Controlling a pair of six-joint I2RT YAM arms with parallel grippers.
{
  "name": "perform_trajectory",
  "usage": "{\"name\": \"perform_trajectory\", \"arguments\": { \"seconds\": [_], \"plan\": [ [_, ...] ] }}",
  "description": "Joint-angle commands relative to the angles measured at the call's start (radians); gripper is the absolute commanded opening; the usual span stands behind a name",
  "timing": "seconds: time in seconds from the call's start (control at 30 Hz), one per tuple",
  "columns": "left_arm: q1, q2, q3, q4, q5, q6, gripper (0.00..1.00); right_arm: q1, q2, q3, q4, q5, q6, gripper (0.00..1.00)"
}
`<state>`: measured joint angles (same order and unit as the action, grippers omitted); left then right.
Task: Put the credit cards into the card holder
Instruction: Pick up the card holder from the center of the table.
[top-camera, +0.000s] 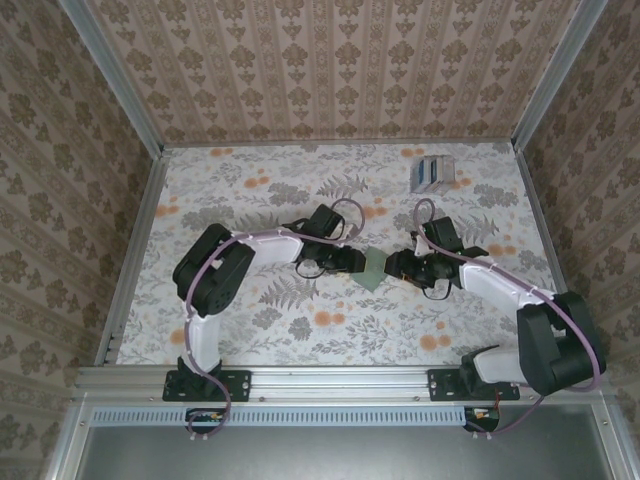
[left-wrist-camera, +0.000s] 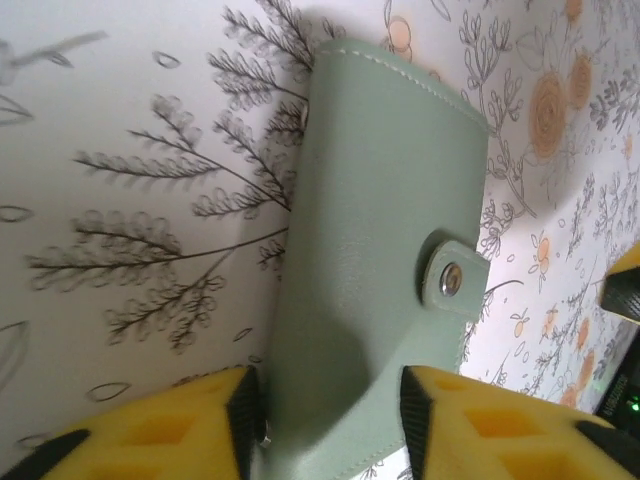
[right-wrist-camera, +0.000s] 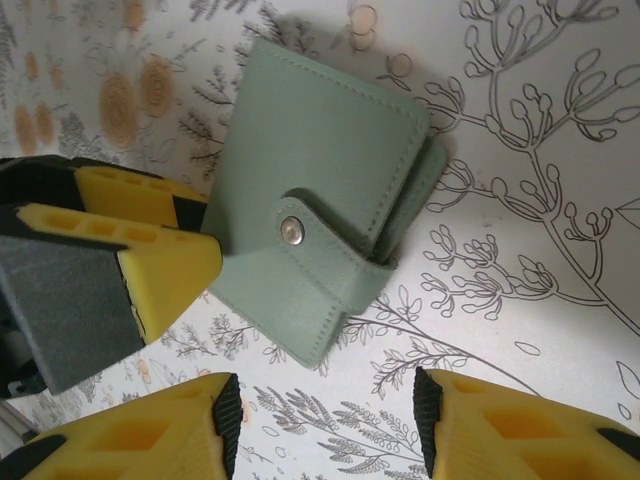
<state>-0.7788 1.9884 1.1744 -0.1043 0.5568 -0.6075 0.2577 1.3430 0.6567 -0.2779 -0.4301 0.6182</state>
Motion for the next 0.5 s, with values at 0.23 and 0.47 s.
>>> {"name": "perform_trajectory", "arguments": {
  "seconds": [0.23,0.47],
  "plan": [
    [-0.019,0.018,-0.029,0.109,0.126,-0.064,0.00,0.007,0.064,-0.012,0.024,0.046,0.038,0.52],
    [-0.029,-0.104,-0.149,0.262,0.135,-0.169,0.00,0.103,0.080,0.061,-0.080,0.220,0.011,0.59]
  ]
}}
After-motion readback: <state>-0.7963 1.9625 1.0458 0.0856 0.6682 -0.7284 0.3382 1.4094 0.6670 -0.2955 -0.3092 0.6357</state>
